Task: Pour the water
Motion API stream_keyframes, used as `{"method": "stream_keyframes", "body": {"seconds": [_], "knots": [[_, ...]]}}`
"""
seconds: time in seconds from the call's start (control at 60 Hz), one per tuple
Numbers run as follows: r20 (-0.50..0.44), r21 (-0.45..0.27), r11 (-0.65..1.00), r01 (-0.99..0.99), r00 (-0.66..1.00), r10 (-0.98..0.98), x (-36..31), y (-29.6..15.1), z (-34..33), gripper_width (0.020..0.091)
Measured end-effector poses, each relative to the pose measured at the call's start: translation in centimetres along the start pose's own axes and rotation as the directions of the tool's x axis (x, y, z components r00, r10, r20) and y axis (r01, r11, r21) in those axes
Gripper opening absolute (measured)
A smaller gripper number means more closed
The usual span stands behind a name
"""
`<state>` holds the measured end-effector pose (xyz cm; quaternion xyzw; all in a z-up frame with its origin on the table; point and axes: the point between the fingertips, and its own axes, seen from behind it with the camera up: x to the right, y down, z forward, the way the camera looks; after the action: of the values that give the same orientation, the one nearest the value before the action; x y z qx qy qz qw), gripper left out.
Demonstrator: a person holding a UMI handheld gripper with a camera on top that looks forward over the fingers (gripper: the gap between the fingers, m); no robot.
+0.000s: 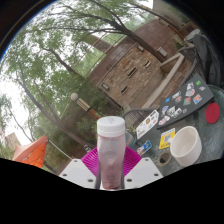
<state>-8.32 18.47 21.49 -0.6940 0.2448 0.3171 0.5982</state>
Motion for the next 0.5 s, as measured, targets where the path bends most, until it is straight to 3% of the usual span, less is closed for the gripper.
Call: {"method": "stream_keyframes", "body": {"seconds": [0.1, 0.183, 0.2, 0.267, 0.3, 0.317, 0.467, 0.483, 0.5], "knots": [[0.047, -0.024, 0.816, -0.577, 0.815, 0.578, 3.5, -1.5, 0.6, 0.0273], [0.111, -0.096, 0.521, -0.848, 0.511, 0.852, 5.3, -3.2, 0.2, 0.0272], [0.112, -0.084, 0.458, -0.885, 0.448, 0.887, 5.1, -3.2, 0.1, 0.0272], [0.133, -0.132, 0.278, -0.952, 0.261, 0.956, 6.1, -2.7, -0.5, 0.0271], [0.119, -0.119, 0.192, -0.974, 0.178, 0.977, 6.3, -2.8, -0.3, 0.0271], [0.105, -0.089, 0.181, -0.98, 0.171, 0.98, 5.9, -2.0, 0.3, 0.0272], [0.097, -0.066, 0.101, -0.993, 0.094, 0.991, 6.7, -1.5, 0.7, 0.0272], [0.118, -0.106, 0.108, -0.988, 0.095, 0.988, 7.4, -1.2, 0.3, 0.0273], [0.119, -0.101, 0.104, -0.989, 0.092, 0.989, 7.4, -1.2, 0.1, 0.0273]]}}
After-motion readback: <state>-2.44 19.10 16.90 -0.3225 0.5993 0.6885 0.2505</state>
